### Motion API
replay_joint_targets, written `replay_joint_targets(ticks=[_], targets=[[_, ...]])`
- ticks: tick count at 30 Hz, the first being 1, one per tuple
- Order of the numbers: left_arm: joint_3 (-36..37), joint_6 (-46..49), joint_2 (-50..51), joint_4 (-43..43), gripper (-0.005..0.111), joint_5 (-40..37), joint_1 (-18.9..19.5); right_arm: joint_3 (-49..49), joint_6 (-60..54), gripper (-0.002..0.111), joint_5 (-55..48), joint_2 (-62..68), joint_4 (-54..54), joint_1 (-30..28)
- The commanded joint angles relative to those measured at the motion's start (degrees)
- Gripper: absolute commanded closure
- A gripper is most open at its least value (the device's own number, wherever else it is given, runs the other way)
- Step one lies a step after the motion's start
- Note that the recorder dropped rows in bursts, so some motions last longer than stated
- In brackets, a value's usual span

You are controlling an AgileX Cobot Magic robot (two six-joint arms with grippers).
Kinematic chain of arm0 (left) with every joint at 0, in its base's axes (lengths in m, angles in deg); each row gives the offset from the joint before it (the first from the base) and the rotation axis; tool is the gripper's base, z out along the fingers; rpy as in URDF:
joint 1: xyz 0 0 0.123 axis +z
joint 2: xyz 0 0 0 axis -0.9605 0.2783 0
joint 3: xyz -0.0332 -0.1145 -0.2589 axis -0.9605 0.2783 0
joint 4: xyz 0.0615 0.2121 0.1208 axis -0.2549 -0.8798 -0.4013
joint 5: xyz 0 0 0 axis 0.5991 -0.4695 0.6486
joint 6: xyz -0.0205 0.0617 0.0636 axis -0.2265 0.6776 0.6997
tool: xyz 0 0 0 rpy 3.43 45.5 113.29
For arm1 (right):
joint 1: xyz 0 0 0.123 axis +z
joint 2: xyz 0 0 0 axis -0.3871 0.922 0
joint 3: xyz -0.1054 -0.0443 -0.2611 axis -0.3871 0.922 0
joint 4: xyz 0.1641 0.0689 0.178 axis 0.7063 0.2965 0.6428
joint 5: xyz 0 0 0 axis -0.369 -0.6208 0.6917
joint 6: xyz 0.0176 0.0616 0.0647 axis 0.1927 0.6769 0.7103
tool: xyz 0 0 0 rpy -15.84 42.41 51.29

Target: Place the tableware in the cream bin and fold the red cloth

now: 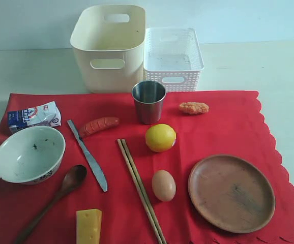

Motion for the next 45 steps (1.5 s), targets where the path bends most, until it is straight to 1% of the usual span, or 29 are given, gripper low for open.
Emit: replay_joint_targets(ticks=[1, 4, 6, 8, 10, 11, 15, 17, 18, 19, 20, 21, 23, 26, 28, 29, 33, 36, 38, 42, 44, 45], targets=[[0.17, 0.15, -0.32, 0.09, 0.107, 0.51, -0.35, -0.40, 1.93, 0.108, -1.09, 0.03, 4.64, -0.20], [0.17, 0.15, -0.32, 0.09, 0.107, 0.51, -0.35, -0.40, 1.67, 0.108, -4.09, 0.03, 8.05, -0.20], [0.17, 0.15, -0.32, 0.09, 0.107, 0.62, -0.35, -0.40, 1.67, 0.108, -5.50, 0.03, 8.27, -0.20], [0.17, 0.15, -0.32, 0.09, 0.107, 0.62, -0.35, -0.40, 0.18, 0.108, -6.33, 0.03, 8.54, -0.20], [0.17, 0.15, -0.32, 0.09, 0.107, 0.73, -0.35, -0.40, -3.84, 0.108, -7.44, 0.15, 13.04, -0.20], [0.17, 0.15, -0.32, 0.09, 0.107, 0.73, -0.35, -0.40, -9.13, 0.108, -8.30, 0.77, 18.07, -0.20], [0.17, 0.15, -0.32, 0.09, 0.107, 0.73, -0.35, -0.40, -22.78, 0.108, -10.59, 3.49, 29.71, -0.20], [0.17, 0.15, -0.32, 0.09, 0.107, 0.73, -0.35, -0.40, -39.93, 0.108, -12.55, 7.09, 44.99, -0.20], [0.17, 0.15, -0.32, 0.09, 0.107, 0.73, -0.35, -0.40, -45.06, 0.108, -13.31, 7.92, 49.20, -0.20], [0.17, 0.15, -0.32, 0.09, 0.107, 0.73, -0.35, -0.40, -53.62, 0.108, -15.42, 9.43, 57.10, -0.20], [0.17, 0.15, -0.32, 0.09, 0.107, 0.73, -0.35, -0.40, -58.07, 0.108, -16.57, 10.30, 60.37, -0.20], [0.17, 0.15, -0.32, 0.09, 0.107, 0.73, -0.35, -0.40, -65.32, 0.108, -18.13, 11.92, 64.91, -0.20], [0.17, 0.15, -0.32, 0.09, 0.107, 0.73, -0.35, -0.40, -73.85, 0.108, -18.93, 14.71, 70.73, -0.20], [0.17, 0.15, -0.32, 0.09, 0.107, 0.73, -0.35, -0.40, -81.32, 0.108, -19.17, 17.71, 78.19, -0.20], [0.17, 0.15, -0.32, 0.09, 0.107, 0.73, -0.35, -0.54, -90.82, 0.108, -19.38, 20.21, 85.48, -0.20], [0.17, 0.15, -0.32, 0.09, 0.107, 0.73, -0.35, -1.10, -94.91, 0.108, -20.06, 21.63, 86.78, -0.20], [0.17, 0.15, -0.32, 0.09, 0.107, 0.73, -0.35, -8.59, -96.20, 0.108, -23.58, 28.53, 86.05, -0.20], [0.17, 0.15, -0.32, 0.09, 0.107, 0.73, -0.35, -14.14, -93.89, 0.108, -24.85, 32.42, 81.09, -0.20], [0.17, 0.15, -0.32, 0.09, 0.107, 0.73, -0.35, -18.42, -90.20, 0.105, -25.39, 34.90, 76.11, -0.20], [0.17, 0.15, -0.32, 0.09, 0.107, 0.95, -0.26, -26.36, -81.26, 0.093, -25.69, 39.46, 65.31, -0.20], [0.17, 0.15, -0.32, 0.09, 0.107, 0.95, -0.26, -30.44, -76.78, 0.084, -27.20, 42.14, 59.64, -0.20], [0.17, 0.15, -0.32, 0.09, 0.107, 1.06, -0.26, -34.01, -72.78, 0.078, -29.52, 44.82, 55.62, -0.20]])
